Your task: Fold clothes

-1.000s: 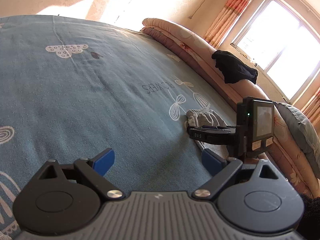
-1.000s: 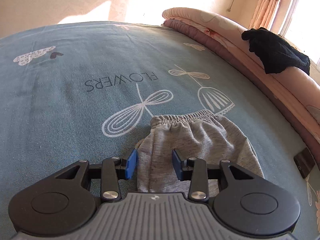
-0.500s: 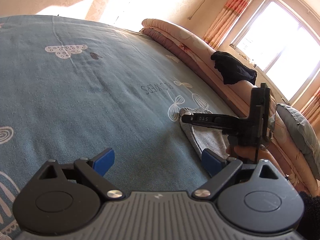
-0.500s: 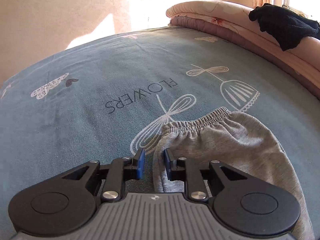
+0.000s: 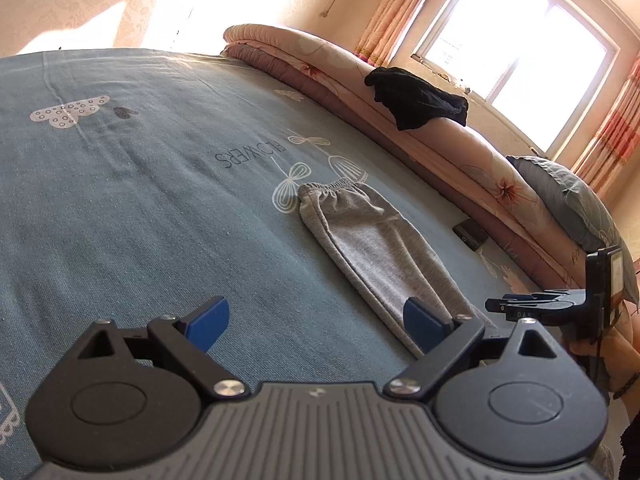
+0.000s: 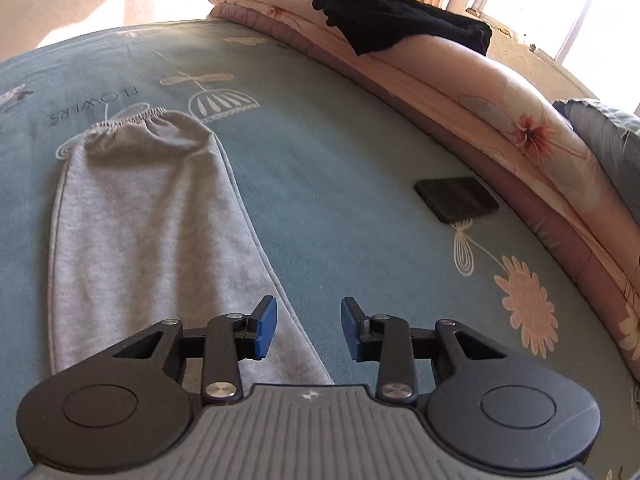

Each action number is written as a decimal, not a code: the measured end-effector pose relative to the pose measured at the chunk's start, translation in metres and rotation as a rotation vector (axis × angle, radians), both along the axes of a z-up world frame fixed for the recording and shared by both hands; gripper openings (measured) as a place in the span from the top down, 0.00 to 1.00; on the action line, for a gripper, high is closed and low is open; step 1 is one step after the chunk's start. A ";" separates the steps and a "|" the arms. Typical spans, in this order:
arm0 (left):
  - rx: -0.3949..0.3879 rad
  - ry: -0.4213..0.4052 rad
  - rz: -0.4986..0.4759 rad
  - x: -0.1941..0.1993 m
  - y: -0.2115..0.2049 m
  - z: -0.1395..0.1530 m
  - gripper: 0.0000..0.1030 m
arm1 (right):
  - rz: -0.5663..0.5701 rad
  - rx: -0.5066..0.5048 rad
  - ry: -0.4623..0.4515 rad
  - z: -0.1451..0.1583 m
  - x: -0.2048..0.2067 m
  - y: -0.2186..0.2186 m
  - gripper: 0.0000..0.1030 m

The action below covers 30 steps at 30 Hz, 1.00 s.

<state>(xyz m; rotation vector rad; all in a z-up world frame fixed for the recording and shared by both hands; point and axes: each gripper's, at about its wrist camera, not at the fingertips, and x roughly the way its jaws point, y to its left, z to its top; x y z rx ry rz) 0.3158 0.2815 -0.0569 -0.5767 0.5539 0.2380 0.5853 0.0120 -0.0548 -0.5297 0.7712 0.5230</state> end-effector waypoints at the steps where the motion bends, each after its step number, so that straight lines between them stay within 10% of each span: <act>1: 0.005 0.003 -0.003 0.001 -0.002 0.000 0.09 | -0.015 0.008 0.017 -0.012 0.002 -0.008 0.62; 6: 0.012 0.019 -0.001 0.005 -0.003 -0.003 0.09 | -0.038 0.111 0.046 -0.033 0.005 -0.024 0.64; 15: 0.009 0.020 0.005 0.004 -0.002 -0.003 0.09 | 0.009 0.046 -0.037 -0.031 -0.010 -0.006 0.98; 30: 0.005 0.023 0.012 0.004 0.002 -0.004 0.09 | -0.072 0.182 -0.033 -0.007 -0.010 0.006 0.78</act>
